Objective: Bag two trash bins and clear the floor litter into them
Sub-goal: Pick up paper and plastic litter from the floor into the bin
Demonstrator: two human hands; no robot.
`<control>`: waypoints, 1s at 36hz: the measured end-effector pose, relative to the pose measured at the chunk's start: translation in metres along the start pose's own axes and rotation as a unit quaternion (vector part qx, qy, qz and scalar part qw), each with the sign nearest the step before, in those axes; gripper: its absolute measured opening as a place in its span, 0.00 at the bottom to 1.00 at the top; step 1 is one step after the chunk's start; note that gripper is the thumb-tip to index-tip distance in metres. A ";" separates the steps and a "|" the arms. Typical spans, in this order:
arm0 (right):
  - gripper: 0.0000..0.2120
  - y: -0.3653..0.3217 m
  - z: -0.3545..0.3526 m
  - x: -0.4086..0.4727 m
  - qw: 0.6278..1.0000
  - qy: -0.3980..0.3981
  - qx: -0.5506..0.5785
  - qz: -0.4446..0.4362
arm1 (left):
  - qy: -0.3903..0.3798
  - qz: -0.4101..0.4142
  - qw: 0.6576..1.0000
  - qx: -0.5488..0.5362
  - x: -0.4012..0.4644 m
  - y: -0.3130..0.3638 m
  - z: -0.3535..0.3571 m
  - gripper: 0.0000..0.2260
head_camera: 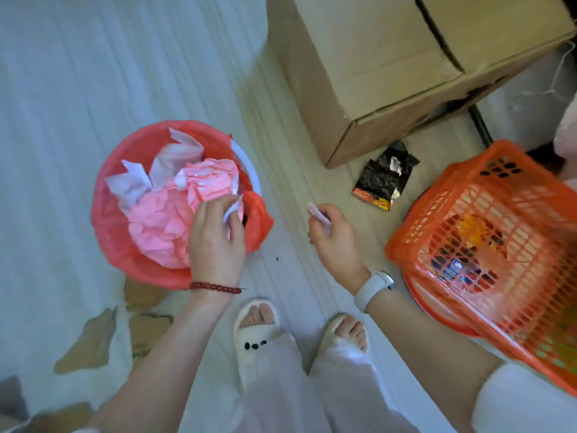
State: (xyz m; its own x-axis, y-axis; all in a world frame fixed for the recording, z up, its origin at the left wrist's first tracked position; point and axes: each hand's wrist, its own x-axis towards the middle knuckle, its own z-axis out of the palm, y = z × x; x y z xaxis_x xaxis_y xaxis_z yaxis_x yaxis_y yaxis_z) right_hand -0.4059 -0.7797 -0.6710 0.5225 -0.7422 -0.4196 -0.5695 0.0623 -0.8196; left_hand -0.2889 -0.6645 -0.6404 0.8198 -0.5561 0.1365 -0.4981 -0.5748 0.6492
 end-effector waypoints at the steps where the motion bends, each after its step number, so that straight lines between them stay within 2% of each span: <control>1: 0.04 -0.019 0.008 -0.002 0.999 -0.024 0.023 -0.011 | 0.016 -0.017 1.000 0.006 0.004 -0.003 -0.012 0.10; 3: 0.05 -0.054 0.026 -0.003 0.994 -0.081 0.062 -0.042 | 0.041 -0.040 0.998 0.014 0.015 -0.009 -0.033 0.10; 7: 0.20 -0.112 0.055 0.005 0.979 -0.170 0.063 -0.096 | 0.076 -0.093 0.992 0.030 0.045 -0.022 -0.062 0.11; 10: 0.25 -0.140 0.069 0.015 0.968 -0.231 0.004 -0.096 | 0.015 -0.137 0.988 0.068 0.064 -0.035 -0.073 0.13; 12: 0.22 -0.147 0.069 0.017 0.967 -0.230 0.004 -0.104 | -0.029 -0.157 0.984 0.083 0.069 -0.038 -0.075 0.16; 15: 0.18 -0.143 0.054 0.016 0.985 -0.162 0.017 -0.061 | -0.029 -0.158 0.985 0.067 0.065 -0.024 -0.075 0.19; 17: 0.16 -0.126 0.040 0.015 0.992 -0.115 0.021 -0.036 | -0.027 -0.130 0.989 0.063 0.054 -0.008 -0.068 0.20; 20: 0.17 -0.078 0.014 0.012 0.997 -0.064 -0.037 0.020 | -0.055 -0.049 0.996 0.058 0.029 0.017 -0.043 0.18; 25: 0.17 0.006 -0.032 0.001 0.988 -0.047 -0.111 0.098 | -0.178 0.047 0.983 0.019 -0.023 0.042 0.021 0.17; 28: 0.19 0.059 -0.047 -0.001 0.977 -0.061 -0.146 0.141 | -0.271 0.036 0.962 0.018 -0.053 0.032 0.067 0.19; 31: 0.20 0.110 -0.046 0.011 0.973 -0.043 -0.156 0.164 | -0.360 0.011 0.930 0.069 -0.072 0.008 0.115 0.20; 34: 0.21 0.145 -0.040 0.036 0.971 -0.012 -0.183 0.155 | -0.434 0.048 0.892 0.118 -0.085 -0.021 0.163 0.23; 36: 0.22 0.166 -0.038 0.057 0.971 0.001 -0.197 0.138 | -0.475 0.109 0.863 0.131 -0.089 -0.037 0.196 0.25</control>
State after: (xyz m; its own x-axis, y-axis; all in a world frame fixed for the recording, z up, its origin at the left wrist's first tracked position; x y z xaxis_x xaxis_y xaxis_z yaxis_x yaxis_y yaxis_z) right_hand -0.4942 -0.8369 -0.8162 0.3148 -0.7348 -0.6008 -0.8862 -0.0008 -0.4633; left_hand -0.3986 -0.7117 -0.8235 0.1594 -0.8380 -0.5219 -0.7607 -0.4412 0.4761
